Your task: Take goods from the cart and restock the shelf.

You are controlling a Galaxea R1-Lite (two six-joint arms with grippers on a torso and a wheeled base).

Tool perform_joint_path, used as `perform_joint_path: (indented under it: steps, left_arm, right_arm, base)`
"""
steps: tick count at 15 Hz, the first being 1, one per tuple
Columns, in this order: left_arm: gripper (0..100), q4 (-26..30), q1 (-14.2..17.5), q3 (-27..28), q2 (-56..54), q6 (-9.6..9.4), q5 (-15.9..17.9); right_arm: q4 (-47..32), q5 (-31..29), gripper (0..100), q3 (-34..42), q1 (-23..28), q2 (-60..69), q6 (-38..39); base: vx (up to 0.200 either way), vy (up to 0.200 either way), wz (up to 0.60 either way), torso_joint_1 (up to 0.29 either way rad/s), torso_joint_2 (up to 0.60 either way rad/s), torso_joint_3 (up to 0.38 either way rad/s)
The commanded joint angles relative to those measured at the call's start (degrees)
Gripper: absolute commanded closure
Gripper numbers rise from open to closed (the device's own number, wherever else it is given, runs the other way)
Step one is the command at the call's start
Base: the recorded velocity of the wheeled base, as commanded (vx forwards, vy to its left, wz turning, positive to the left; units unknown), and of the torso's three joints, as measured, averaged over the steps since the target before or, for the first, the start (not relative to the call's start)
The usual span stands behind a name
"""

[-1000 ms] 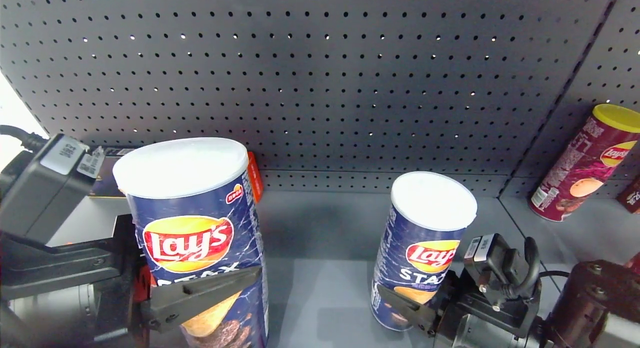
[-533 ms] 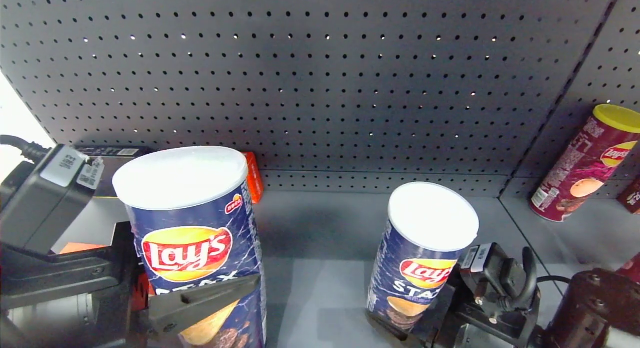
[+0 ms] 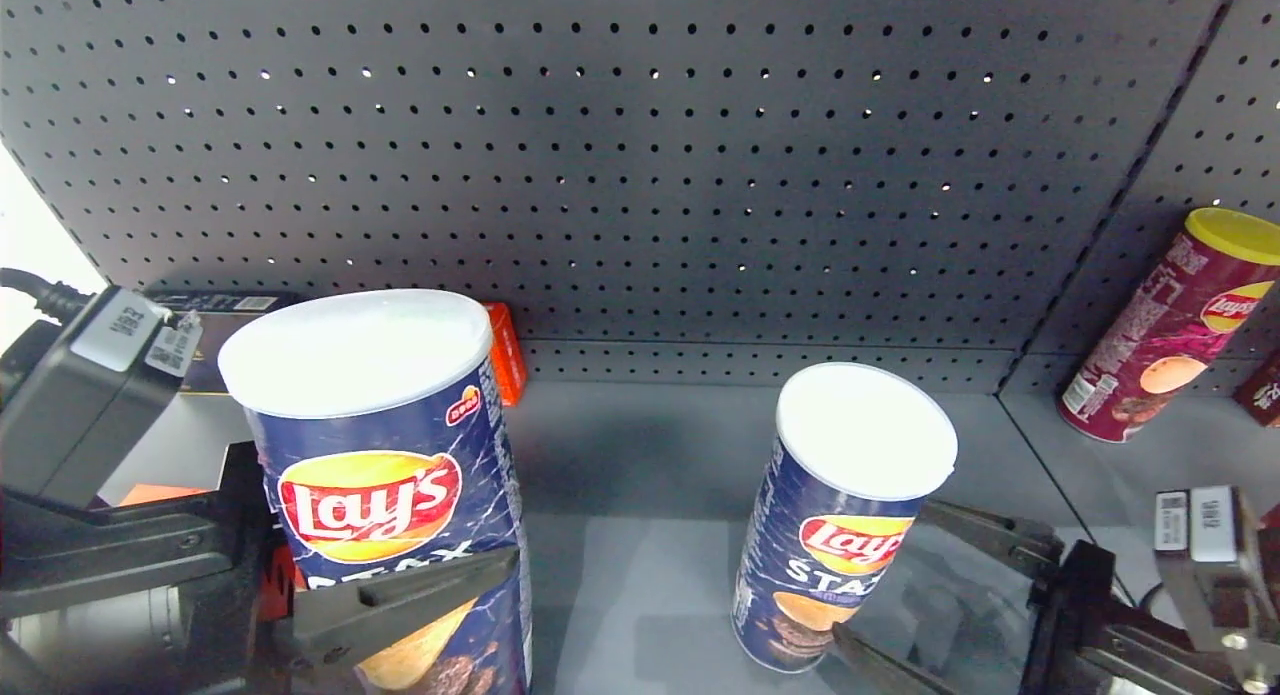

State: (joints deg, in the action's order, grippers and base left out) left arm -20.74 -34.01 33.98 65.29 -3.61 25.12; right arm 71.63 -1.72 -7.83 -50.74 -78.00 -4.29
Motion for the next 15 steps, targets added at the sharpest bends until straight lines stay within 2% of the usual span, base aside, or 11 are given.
perform_joint_path:
  steps: [1, 2, 6, 7, 10, 13, 15]
  left_arm:
    - [100, 0.0, -0.1, 0.0, 0.0, 0.00, 0.0]
    - [100, 0.0, -0.1, 0.0, 0.0, -0.08, 0.0]
    - [100, 0.0, -0.3, -0.2, 0.0, -0.08, 0.1]
    - [100, -0.2, -0.3, -0.9, -0.1, -0.08, 0.1]
    - [100, -0.2, -0.4, -1.4, -0.2, -0.17, 0.1]
    - [100, -0.2, -1.6, -1.4, -0.3, -0.17, 0.1]
    - [100, -0.3, -1.6, -1.4, -0.3, -0.26, 0.4]
  right_arm:
    - [-7.6, -0.1, 0, -0.3, 0.2, 11.9, -0.2]
    - [-16.6, -1.3, 0, -1.8, 0.2, 19.3, -0.2]
    - [-39.6, -12.6, 0, -2.8, 0.1, 36.2, -0.2]
    - [-49.6, -15.2, 0, -2.7, 0.2, 43.6, -0.1]
    - [-58.6, -15.6, 0, -1.7, 0.8, 50.3, -0.1]
    - [-58.4, -15.6, 0, 3.5, 6.4, 49.7, -0.5]
    - [-58.4, -15.9, 0, 6.9, 16.4, 50.9, -4.1]
  base:
    - [0.000, 0.000, 0.00, 0.000, 0.00, 0.000]
    - [0.000, 0.000, 0.00, 0.000, 0.00, 0.000]
    - [0.000, 0.000, 0.00, 0.000, 0.00, 0.000]
    - [0.000, 0.000, 0.00, 0.000, 0.00, 0.000]
    - [0.000, 0.000, 0.00, 0.000, 0.00, 0.000]
    - [0.000, 0.000, 0.00, 0.000, 0.00, 0.000]
    - [0.000, 0.000, 0.00, 0.000, 0.00, 0.000]
